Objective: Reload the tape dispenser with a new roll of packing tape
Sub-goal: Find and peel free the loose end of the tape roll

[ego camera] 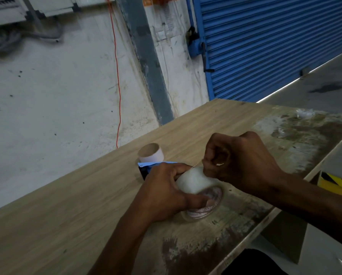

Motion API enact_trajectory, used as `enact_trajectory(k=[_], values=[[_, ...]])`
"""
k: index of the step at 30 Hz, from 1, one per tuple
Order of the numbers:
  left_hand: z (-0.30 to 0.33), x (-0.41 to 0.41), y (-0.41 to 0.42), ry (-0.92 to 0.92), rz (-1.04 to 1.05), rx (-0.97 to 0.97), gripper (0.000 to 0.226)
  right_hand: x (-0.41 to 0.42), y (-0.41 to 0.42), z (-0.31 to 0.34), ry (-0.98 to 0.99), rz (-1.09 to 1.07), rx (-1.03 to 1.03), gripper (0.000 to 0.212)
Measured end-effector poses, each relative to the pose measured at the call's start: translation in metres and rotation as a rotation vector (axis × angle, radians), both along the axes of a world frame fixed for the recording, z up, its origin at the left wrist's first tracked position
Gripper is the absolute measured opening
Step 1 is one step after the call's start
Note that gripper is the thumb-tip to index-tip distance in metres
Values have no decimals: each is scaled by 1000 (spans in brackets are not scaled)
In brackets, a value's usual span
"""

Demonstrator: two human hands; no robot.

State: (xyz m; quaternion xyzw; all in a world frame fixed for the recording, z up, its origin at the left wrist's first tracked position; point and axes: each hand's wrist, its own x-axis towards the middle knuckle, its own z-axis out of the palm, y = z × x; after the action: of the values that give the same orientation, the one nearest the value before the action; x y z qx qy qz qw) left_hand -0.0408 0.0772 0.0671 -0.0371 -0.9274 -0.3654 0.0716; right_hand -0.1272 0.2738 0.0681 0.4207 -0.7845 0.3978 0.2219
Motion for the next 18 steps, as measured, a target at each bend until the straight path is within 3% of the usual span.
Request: enact_trajectory(k=[2,5,6,10,14,18], values=[[-1,0,-1,-27,1,37,53,0,-2,4,-74,37,15,24],[0,0,-3,-71,21,62,84,-3,-4,12,-103,100,91,29],[0,0,-3,-86,-15,104,82,-2,-4,13,-109,104,105,33],[4,3,2,-66,-74,349,35,1,-6,10,-98,108,81,44],[3,1,5,-5,160,645,16,-2,0,3,-121,128,-2,38],[2,-5,5,79,242,530,5,-5,-2,-3,-120,194,-56,32]])
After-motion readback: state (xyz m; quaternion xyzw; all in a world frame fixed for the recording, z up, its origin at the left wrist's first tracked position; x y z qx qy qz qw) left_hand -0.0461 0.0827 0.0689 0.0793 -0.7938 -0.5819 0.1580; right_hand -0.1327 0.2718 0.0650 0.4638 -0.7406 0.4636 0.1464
